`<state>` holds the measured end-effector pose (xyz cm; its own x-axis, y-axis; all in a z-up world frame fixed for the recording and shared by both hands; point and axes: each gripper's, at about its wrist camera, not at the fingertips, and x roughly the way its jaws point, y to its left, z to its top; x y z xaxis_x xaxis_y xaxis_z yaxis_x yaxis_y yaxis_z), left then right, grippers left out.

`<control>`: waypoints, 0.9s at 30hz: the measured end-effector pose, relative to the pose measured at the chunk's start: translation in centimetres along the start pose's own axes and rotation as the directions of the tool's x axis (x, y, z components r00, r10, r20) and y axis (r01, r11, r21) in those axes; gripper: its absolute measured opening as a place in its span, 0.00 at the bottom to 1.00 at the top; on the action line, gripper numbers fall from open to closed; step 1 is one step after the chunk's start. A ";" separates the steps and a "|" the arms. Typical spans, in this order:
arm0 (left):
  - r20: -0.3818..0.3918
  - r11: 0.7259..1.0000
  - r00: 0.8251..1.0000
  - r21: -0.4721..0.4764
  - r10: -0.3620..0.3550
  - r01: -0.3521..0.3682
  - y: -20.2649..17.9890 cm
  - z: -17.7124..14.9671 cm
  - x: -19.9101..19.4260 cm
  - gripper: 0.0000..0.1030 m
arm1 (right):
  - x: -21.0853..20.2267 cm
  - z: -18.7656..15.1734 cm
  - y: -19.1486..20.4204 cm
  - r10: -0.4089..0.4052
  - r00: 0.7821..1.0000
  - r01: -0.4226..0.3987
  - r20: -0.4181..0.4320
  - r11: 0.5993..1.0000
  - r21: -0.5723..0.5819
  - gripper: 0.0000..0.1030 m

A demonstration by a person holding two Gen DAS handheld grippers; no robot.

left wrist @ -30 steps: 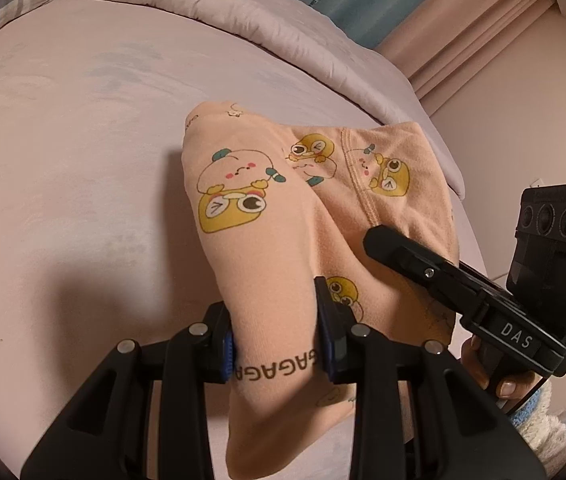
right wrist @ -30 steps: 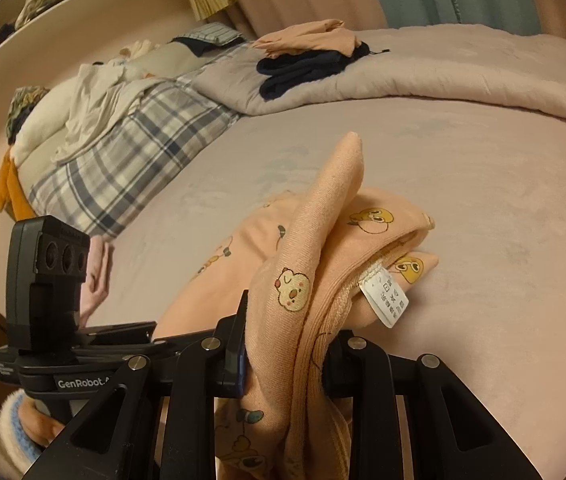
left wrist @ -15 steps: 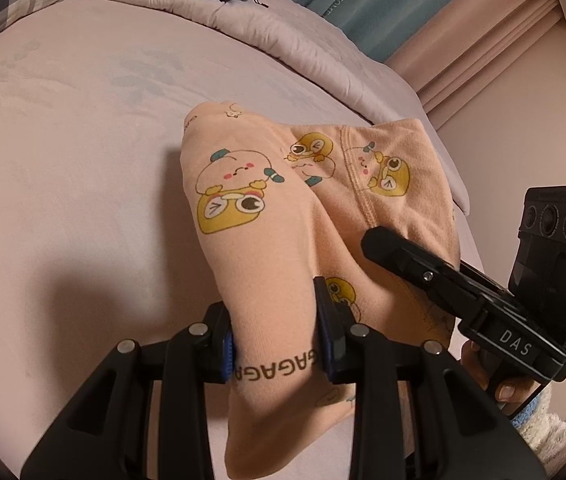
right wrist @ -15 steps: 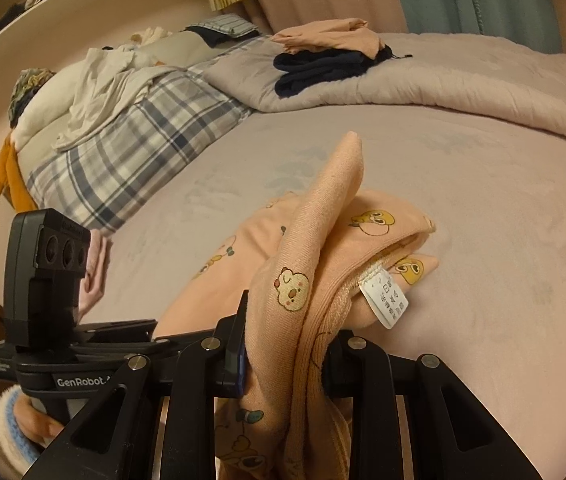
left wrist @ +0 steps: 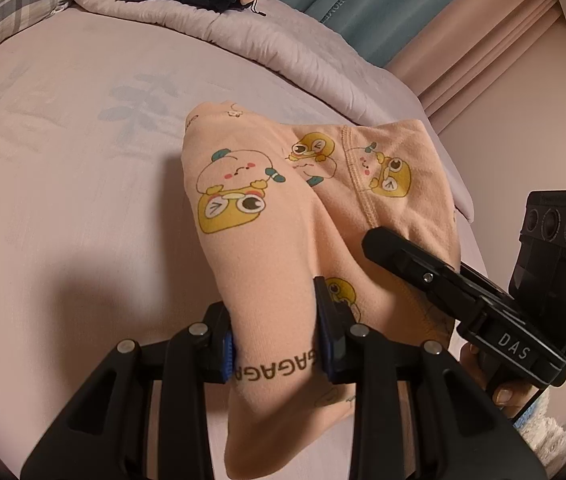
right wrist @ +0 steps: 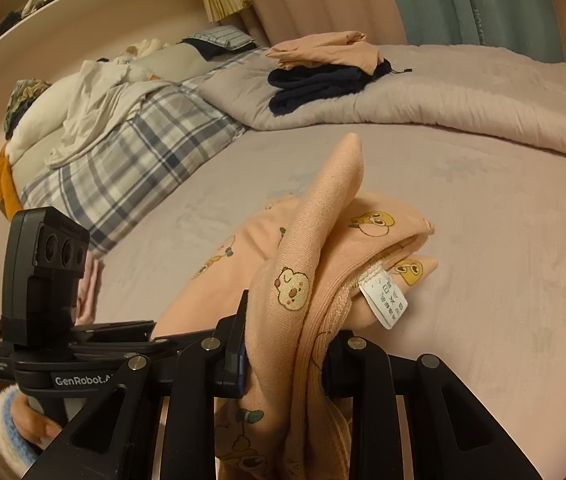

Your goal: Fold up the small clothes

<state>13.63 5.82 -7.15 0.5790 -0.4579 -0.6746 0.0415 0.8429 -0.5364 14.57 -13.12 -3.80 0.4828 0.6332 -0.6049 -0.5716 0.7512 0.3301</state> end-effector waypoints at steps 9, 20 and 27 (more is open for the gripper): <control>-0.011 1.000 1.000 0.006 0.011 -0.010 0.2 1.9 1.0 0.30 | 1.2 1.1 -1.0 0.002 1.000 -0.002 0.002 1.000 0.013 0.27; -0.015 1.000 1.000 0.001 0.014 -0.014 0.2 1.8 1.2 0.30 | 2.0 2.0 -1.7 0.003 1.000 -0.003 0.000 1.000 0.018 0.27; -0.010 1.000 1.000 0.005 0.018 -0.018 0.0 1.8 1.2 0.30 | 2.4 2.6 -2.0 0.005 1.000 -0.005 0.005 1.000 0.019 0.27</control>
<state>15.80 5.80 -7.01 0.5713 -0.4458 -0.6891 0.0352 0.8521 -0.5221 18.54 -12.66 -4.03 0.4830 0.6381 -0.5996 -0.5615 0.7511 0.3472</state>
